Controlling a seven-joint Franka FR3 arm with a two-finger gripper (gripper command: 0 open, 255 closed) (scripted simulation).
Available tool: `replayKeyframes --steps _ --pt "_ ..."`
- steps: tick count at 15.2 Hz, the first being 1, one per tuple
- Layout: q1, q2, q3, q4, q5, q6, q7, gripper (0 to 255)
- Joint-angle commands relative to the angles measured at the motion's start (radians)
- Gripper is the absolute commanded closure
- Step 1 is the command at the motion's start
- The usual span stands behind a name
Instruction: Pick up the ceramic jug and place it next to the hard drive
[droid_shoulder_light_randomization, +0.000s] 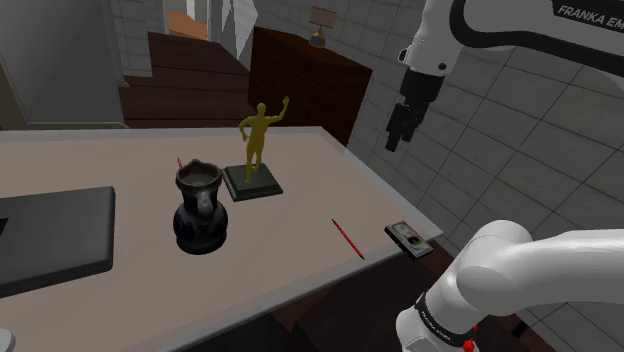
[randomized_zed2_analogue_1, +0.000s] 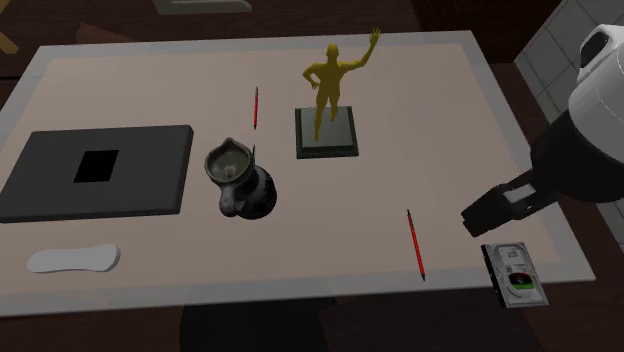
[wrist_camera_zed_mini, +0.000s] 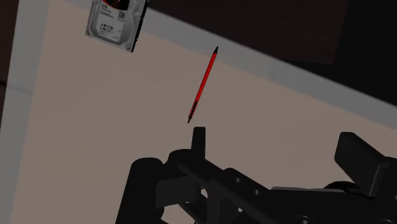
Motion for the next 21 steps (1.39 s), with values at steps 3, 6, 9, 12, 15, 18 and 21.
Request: replayKeyframes --steps 3,6,9,12,15,18,21 --pt "0.007 0.014 0.044 -0.018 0.031 0.040 0.060 0" --pt "0.015 0.046 0.109 -0.035 0.073 0.104 0.148 0" --pt "0.023 0.092 0.176 -0.039 0.108 0.170 0.236 0" --pt "0.027 0.153 0.242 -0.030 0.133 0.237 0.323 0" --pt "0.026 0.226 0.308 -0.008 0.147 0.303 0.412 0" --pt "0.020 0.310 0.375 0.028 0.145 0.367 0.504 0" --pt "0.011 0.407 0.441 0.077 0.125 0.425 0.602 0"
